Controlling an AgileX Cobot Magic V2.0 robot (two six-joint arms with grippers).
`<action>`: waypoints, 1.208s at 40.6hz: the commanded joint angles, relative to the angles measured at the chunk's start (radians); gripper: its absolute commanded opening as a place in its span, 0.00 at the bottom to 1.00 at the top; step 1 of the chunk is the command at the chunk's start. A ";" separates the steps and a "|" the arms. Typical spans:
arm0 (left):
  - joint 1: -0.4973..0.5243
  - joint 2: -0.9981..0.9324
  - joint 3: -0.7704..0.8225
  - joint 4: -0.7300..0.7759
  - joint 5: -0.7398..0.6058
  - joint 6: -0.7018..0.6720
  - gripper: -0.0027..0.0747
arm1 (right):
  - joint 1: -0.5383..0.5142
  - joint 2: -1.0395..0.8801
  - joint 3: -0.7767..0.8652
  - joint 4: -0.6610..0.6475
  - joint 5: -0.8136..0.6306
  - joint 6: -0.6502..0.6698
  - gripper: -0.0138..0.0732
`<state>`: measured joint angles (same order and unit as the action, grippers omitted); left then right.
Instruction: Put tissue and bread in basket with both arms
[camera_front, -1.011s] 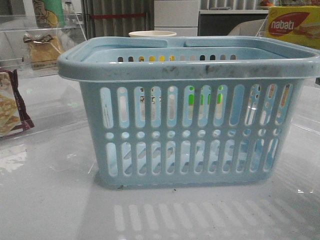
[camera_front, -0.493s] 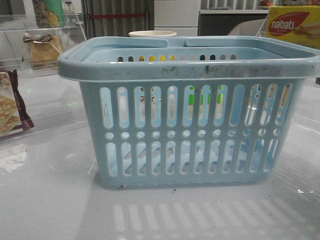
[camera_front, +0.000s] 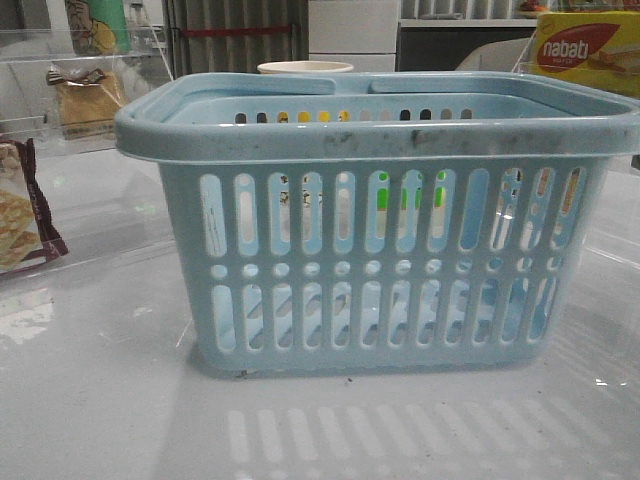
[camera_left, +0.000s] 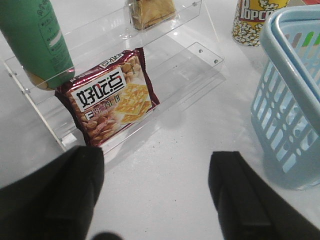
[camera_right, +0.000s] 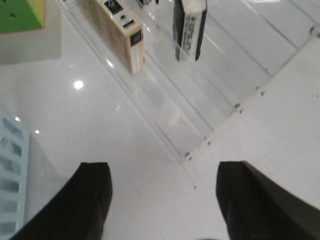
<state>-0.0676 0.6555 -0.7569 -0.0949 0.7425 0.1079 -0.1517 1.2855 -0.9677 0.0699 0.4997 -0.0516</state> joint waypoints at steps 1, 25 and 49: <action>0.000 0.005 -0.030 -0.004 -0.074 -0.001 0.69 | -0.007 0.078 -0.108 -0.004 -0.126 0.001 0.79; 0.000 0.005 -0.030 -0.004 -0.078 -0.001 0.69 | -0.008 0.497 -0.395 -0.007 -0.308 0.000 0.79; 0.000 0.005 -0.030 -0.004 -0.080 -0.001 0.69 | -0.007 0.496 -0.398 -0.007 -0.375 -0.001 0.38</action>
<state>-0.0676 0.6555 -0.7569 -0.0949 0.7407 0.1079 -0.1553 1.8692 -1.3314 0.0655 0.1911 -0.0482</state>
